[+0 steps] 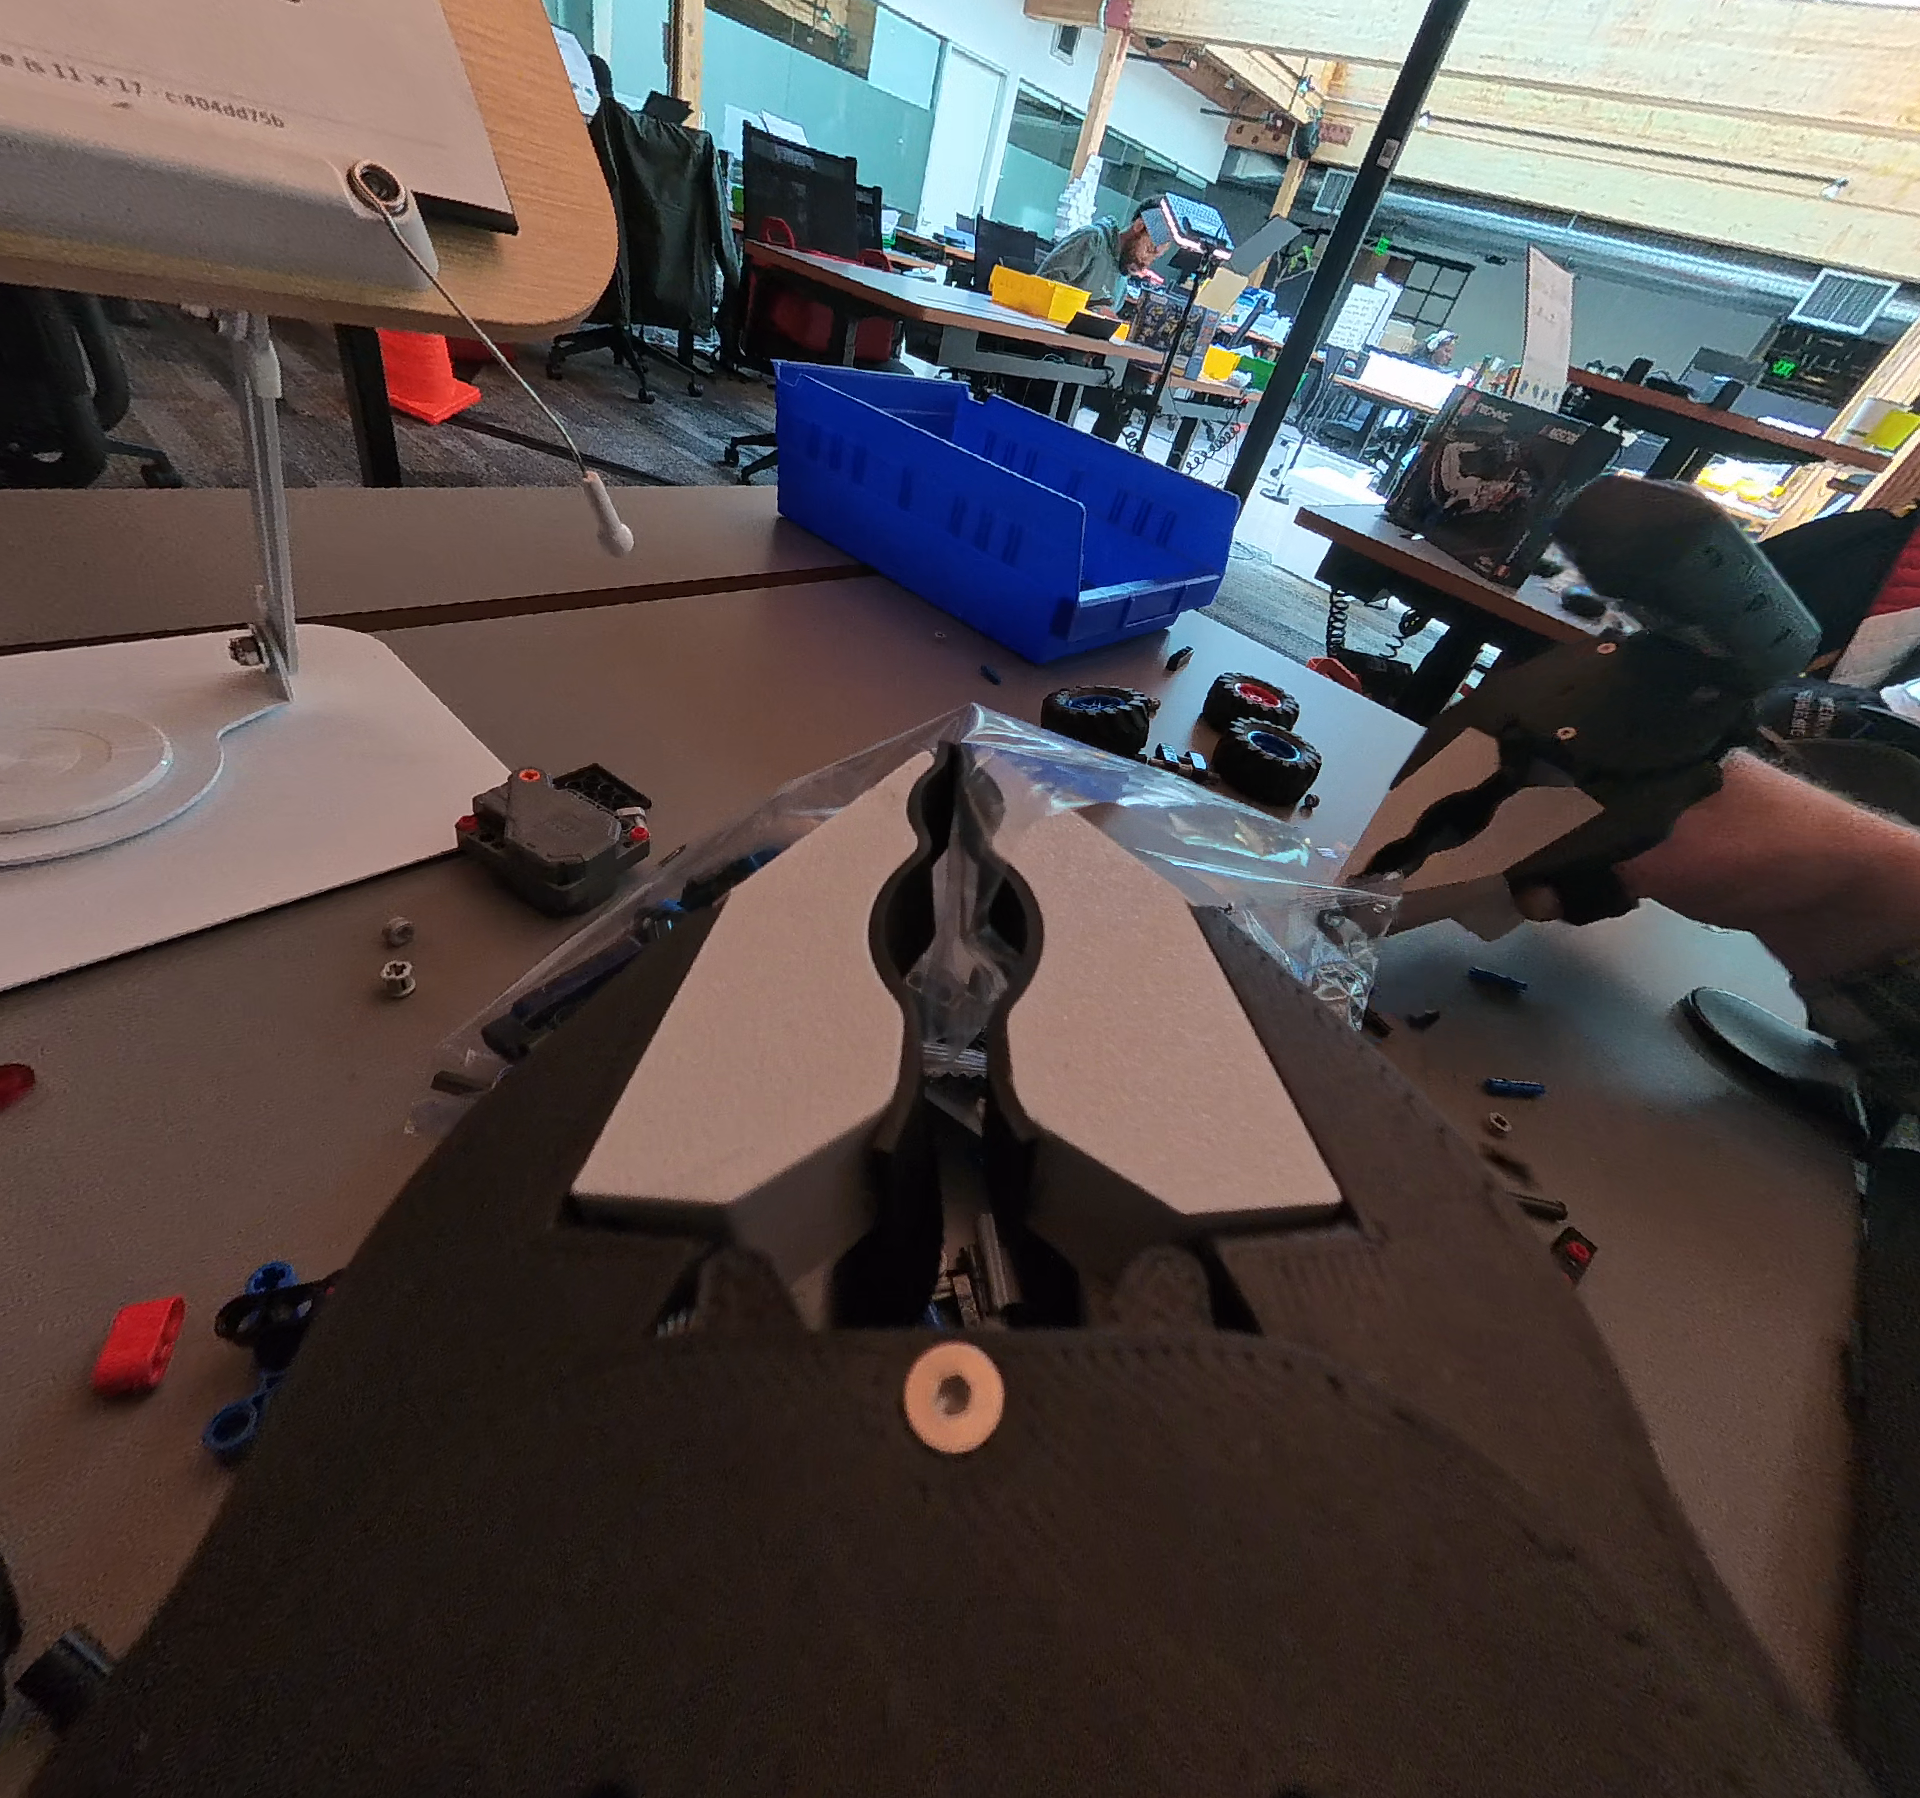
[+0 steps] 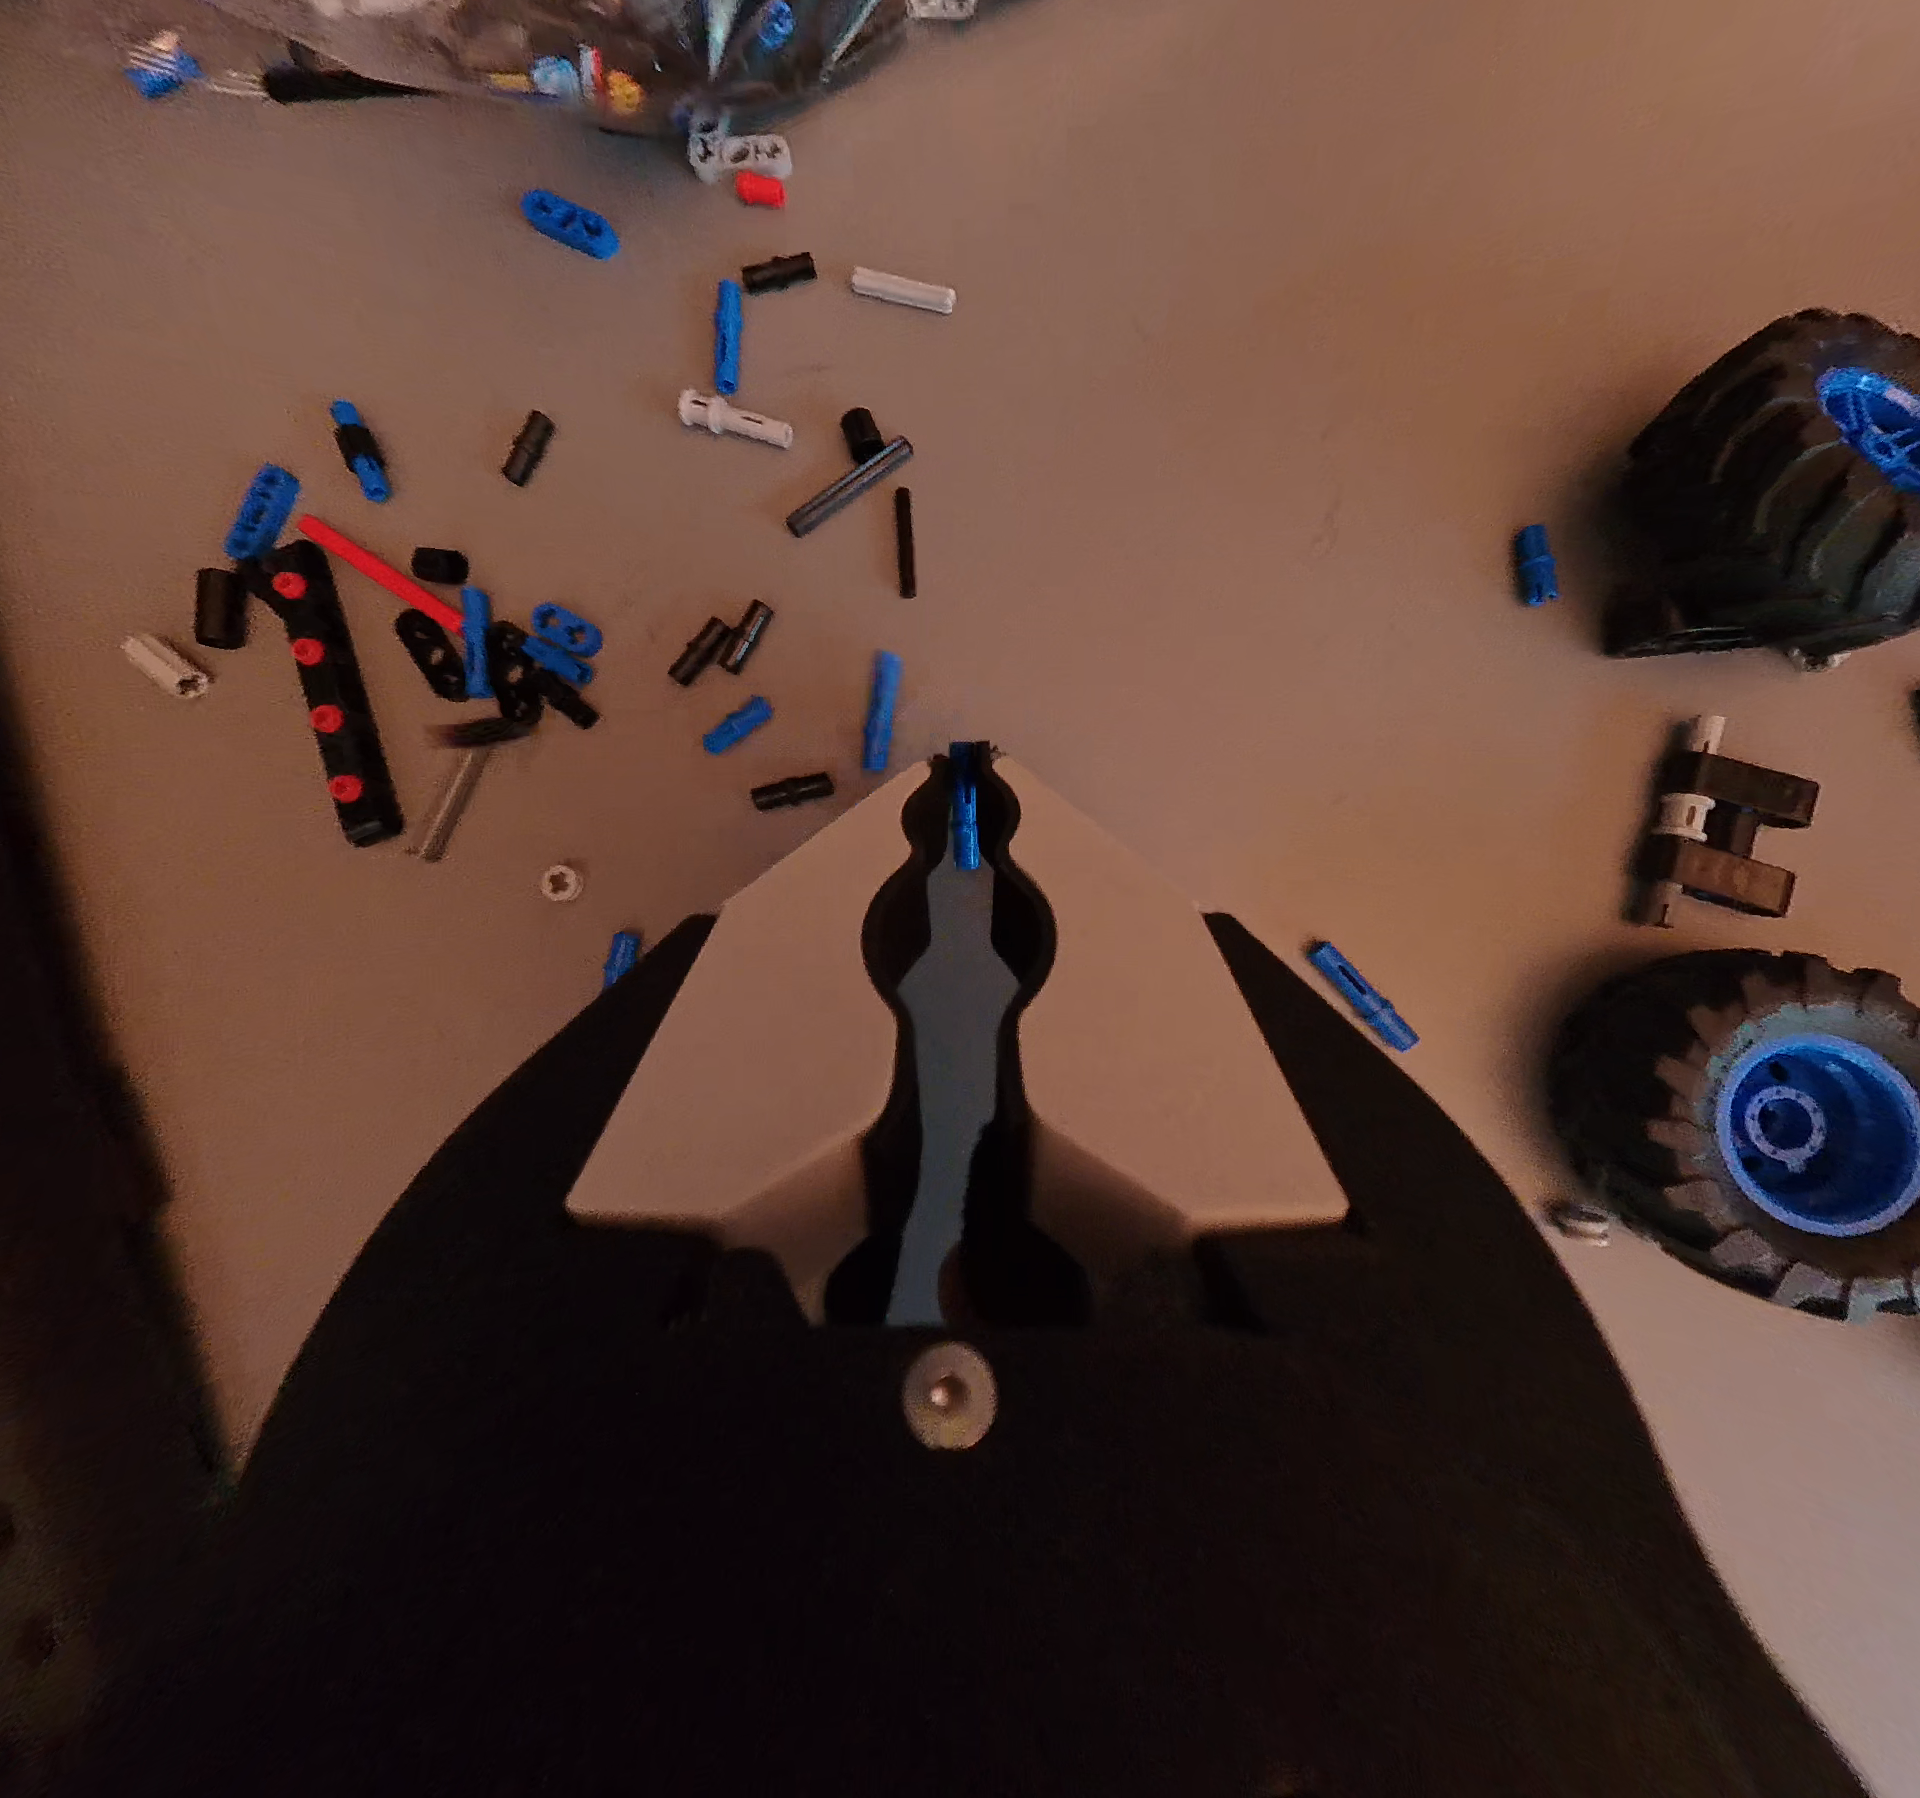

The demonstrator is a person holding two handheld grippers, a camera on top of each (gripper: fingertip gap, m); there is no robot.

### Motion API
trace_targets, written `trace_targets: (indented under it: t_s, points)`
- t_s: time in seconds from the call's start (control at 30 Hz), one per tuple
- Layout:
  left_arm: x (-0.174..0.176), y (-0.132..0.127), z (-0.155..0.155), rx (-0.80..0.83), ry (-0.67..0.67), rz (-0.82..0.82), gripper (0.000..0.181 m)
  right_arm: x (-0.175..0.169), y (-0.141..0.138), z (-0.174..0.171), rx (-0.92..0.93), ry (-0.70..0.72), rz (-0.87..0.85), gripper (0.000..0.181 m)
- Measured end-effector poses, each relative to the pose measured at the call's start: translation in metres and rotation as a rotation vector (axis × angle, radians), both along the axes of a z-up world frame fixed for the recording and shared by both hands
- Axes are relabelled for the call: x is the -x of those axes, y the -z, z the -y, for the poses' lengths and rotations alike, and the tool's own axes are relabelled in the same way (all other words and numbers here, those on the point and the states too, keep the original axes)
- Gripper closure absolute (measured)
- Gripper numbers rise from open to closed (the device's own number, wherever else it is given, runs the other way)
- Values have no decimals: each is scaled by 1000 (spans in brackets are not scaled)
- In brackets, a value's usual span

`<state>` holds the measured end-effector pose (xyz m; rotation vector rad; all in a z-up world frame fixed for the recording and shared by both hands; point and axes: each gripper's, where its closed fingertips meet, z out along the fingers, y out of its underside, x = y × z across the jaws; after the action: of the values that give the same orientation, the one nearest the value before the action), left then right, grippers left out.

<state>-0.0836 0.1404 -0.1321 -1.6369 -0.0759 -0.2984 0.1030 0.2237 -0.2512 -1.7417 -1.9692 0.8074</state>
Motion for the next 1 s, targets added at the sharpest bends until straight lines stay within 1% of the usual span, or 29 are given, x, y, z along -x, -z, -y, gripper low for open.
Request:
trace_targets:
  t_s: [0.13,0.27,0.37,0.43,0.57,0.73,0.83,1.0]
  points:
    - [0,0,0,0,1,1,181,-4,-1,3,-21,-8,19,180]
    - [0,0,0,-1,1,2,181,-6,-6,9,-22,-15,3,180]
    - [0,0,0,1,2,0,181,-1,-20,27,4,-51,-48,180]
    - [0,0,0,1,2,1,181,1,-24,37,-19,-83,-48,180]
    - [0,0,0,-1,-1,1,181,7,-16,45,-10,-112,-12,180]
    - [0,0,0,-1,1,1,181,17,-10,87,36,-186,1,179]
    - [0,-1,0,-2,2,0,181,21,-4,96,33,-179,14,179]
    - [0,-1,1,-4,3,3,181,18,2,100,39,-175,34,164]
